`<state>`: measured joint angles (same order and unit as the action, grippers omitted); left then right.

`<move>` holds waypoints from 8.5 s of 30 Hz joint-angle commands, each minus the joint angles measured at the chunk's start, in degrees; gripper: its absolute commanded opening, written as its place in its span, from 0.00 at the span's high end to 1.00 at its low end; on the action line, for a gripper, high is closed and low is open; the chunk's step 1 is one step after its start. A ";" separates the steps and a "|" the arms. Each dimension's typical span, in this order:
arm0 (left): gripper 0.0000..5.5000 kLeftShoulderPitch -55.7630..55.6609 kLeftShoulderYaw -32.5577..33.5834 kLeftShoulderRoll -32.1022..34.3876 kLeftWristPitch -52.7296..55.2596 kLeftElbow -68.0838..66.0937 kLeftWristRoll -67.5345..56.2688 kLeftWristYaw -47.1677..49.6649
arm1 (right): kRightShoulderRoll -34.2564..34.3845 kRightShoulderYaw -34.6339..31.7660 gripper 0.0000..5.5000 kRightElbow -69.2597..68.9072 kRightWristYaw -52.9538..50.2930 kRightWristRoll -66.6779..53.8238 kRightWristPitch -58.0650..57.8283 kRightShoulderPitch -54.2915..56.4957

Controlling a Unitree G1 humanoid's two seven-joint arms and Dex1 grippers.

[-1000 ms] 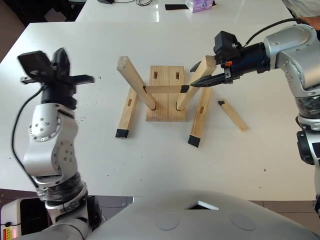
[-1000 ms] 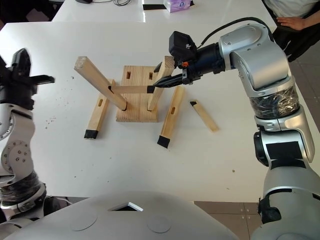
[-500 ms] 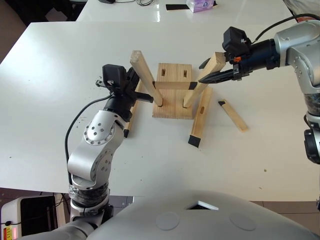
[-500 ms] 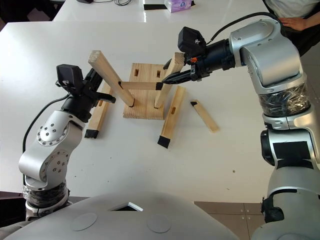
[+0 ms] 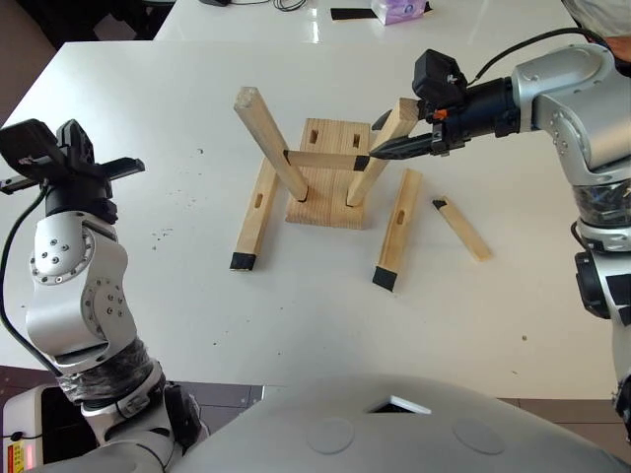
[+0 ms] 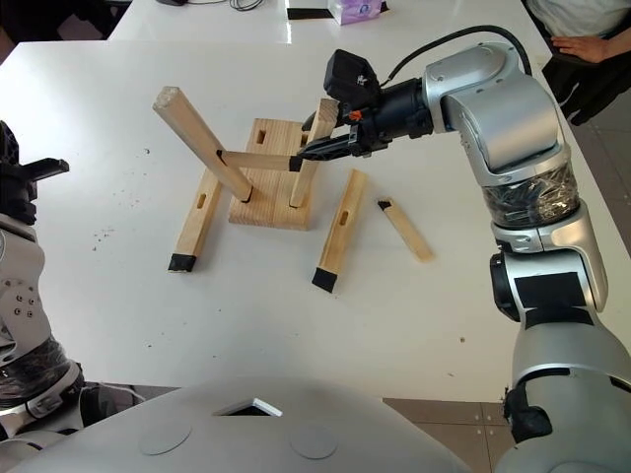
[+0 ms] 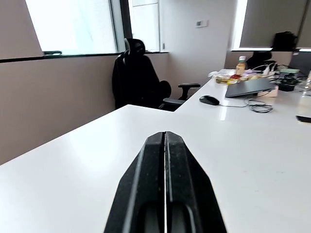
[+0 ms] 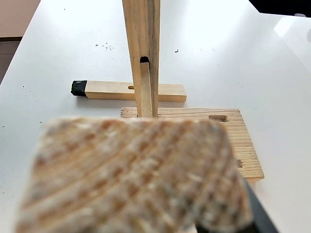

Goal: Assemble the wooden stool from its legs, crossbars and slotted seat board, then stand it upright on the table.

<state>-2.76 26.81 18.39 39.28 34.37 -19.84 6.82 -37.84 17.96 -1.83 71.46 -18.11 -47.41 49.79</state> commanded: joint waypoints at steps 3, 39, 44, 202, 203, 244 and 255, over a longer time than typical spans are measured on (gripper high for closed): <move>1.00 -1.46 -45.88 -10.28 0.72 10.93 -10.53 -18.21 | 1.74 2.01 0.63 -1.62 2.51 -2.10 -0.69 0.62; 1.00 6.16 -31.12 -1.27 -0.78 14.34 -12.23 -24.46 | 0.49 1.50 0.63 0.77 3.66 -0.76 3.54 -0.10; 1.00 0.88 -19.14 -5.70 3.00 1.00 -3.07 -6.73 | 0.74 1.10 0.63 1.20 2.95 -0.06 3.74 -0.57; 1.00 -5.90 -26.23 13.35 -20.18 -31.25 -6.57 -53.38 | 23.61 -0.66 0.99 -12.14 -24.14 -8.26 13.03 -37.12; 1.00 -7.14 -26.28 13.06 -21.04 -33.01 -5.72 -53.35 | 24.38 -0.36 0.99 -12.99 -25.15 -8.77 12.05 -37.75; 1.00 18.99 -31.61 16.03 -12.12 -13.39 -1.96 -52.77 | 20.24 4.56 0.99 51.83 -14.14 24.82 50.91 -1.88; 1.00 13.94 -34.89 15.44 -17.07 -23.34 2.55 -53.99 | 23.45 6.32 0.99 64.99 -15.82 31.48 56.21 2.46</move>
<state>11.14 -7.06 33.51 21.71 13.10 -19.38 -47.51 -15.11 22.80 60.49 56.17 10.37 8.69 52.47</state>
